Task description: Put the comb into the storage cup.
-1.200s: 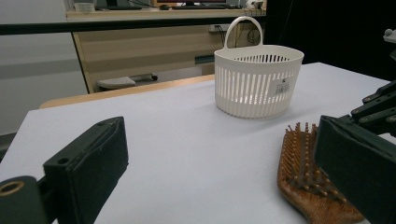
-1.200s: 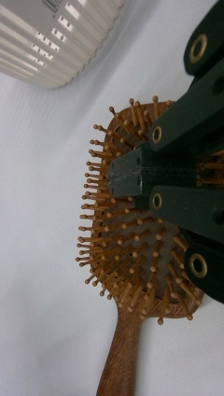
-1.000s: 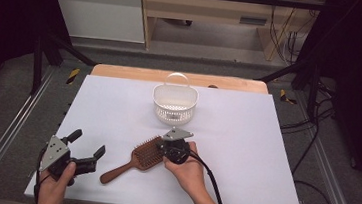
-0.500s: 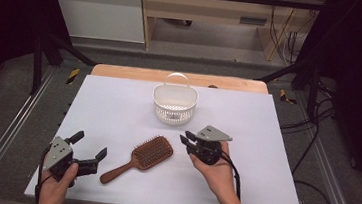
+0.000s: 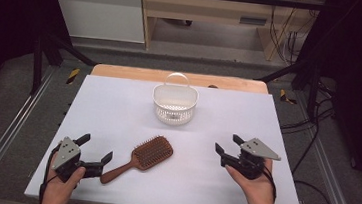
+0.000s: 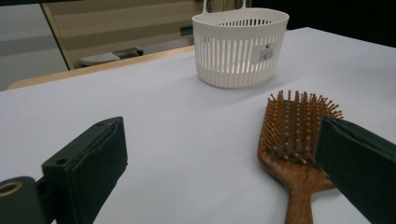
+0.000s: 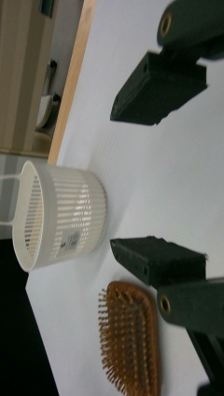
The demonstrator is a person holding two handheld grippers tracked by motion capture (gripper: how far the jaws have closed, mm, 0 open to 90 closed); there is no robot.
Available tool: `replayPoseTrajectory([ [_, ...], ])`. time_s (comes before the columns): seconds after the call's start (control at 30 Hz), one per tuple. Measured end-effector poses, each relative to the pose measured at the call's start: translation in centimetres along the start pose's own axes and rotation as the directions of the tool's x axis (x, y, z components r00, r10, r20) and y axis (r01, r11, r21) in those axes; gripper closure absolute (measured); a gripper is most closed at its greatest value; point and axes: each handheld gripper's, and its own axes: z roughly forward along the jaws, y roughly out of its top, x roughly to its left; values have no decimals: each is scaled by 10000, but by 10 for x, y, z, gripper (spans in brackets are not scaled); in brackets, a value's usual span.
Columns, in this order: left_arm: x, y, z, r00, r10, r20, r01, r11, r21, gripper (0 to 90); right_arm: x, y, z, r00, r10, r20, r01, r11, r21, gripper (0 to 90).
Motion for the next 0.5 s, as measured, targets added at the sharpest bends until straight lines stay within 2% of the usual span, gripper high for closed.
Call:
replayPoseTrajectory([
  [0.07, -1, 0, 0, 10000, 39, 74, -39, 10000, 89, 27, -3, -2, -5, 9999, 15, 118, -15, 10000, -45, 229],
  [0.13, -2, 0, 0, 9999, 41, 141, -44, 9999, 165, 27, -10, -8, -15, 9990, 57, 443, -41, 9993, -375, 166],
  [0.23, -7, 1, 2, 9996, 97, 274, -108, 9990, 427, 31, -20, -15, -25, 9960, 425, 792, -363, 9963, -782, 101],
  [0.27, -9, 1, 3, 9992, 136, 386, -156, 9985, 524, 30, -23, -18, -28, 9958, 271, 875, -191, 9957, -905, 81],
  [0.4, -20, 3, 6, 9961, 288, 831, -365, 9950, 934, 31, -25, -21, -27, 9970, 156, 757, -84, 9954, -956, 68],
  [0.5, -29, 5, 11, 9921, 435, 1175, -597, 9887, 1376, 34, -26, -23, -24, 9977, 28, 677, 22, 9972, -749, 65],
])
